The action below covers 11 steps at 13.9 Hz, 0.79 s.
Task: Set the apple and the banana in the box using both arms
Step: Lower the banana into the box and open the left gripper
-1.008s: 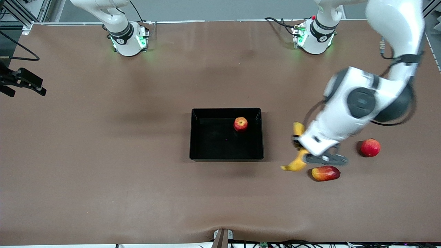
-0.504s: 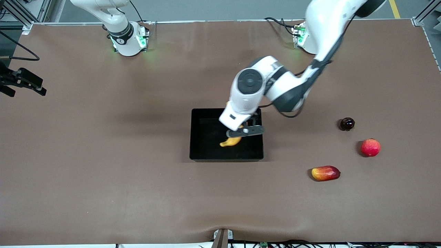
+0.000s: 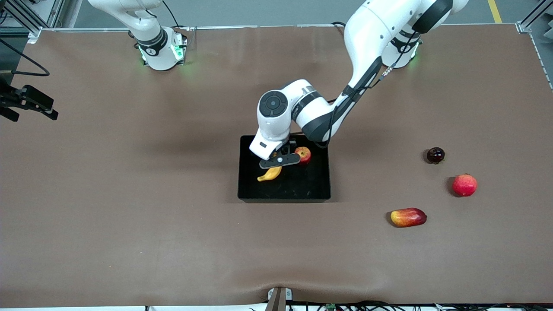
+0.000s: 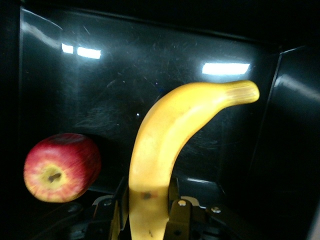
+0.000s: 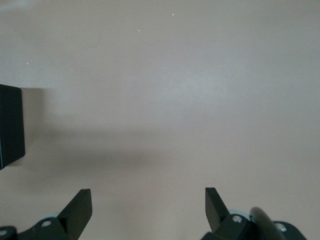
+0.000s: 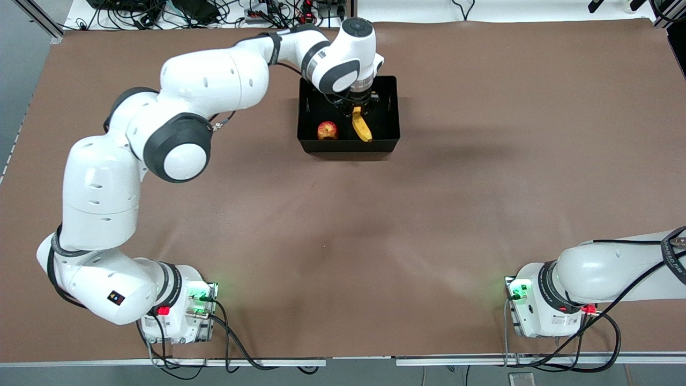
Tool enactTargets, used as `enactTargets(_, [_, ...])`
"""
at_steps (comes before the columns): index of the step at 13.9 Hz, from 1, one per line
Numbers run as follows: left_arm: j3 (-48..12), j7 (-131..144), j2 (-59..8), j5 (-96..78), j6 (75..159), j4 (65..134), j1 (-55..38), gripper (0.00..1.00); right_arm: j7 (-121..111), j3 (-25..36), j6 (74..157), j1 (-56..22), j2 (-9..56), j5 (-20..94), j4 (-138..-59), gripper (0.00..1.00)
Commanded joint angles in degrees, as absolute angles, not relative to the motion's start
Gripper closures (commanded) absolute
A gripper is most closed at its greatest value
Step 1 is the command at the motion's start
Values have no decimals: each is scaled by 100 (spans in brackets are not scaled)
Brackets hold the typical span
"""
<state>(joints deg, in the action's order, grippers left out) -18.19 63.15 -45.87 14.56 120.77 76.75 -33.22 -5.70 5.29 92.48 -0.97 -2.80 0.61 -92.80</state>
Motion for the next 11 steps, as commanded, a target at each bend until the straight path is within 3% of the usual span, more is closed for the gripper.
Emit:
enactTargets(1, [-1644,6425,-4860,1468,12173,7532,-3489,100,-606,510,9229,-70,-272,-35,-9246,0])
enactTargets(11, [-1485,6425,-5062,1468,13059,7541,-3463,100,-606,510,9229,-62,-220,-35,-9229,0])
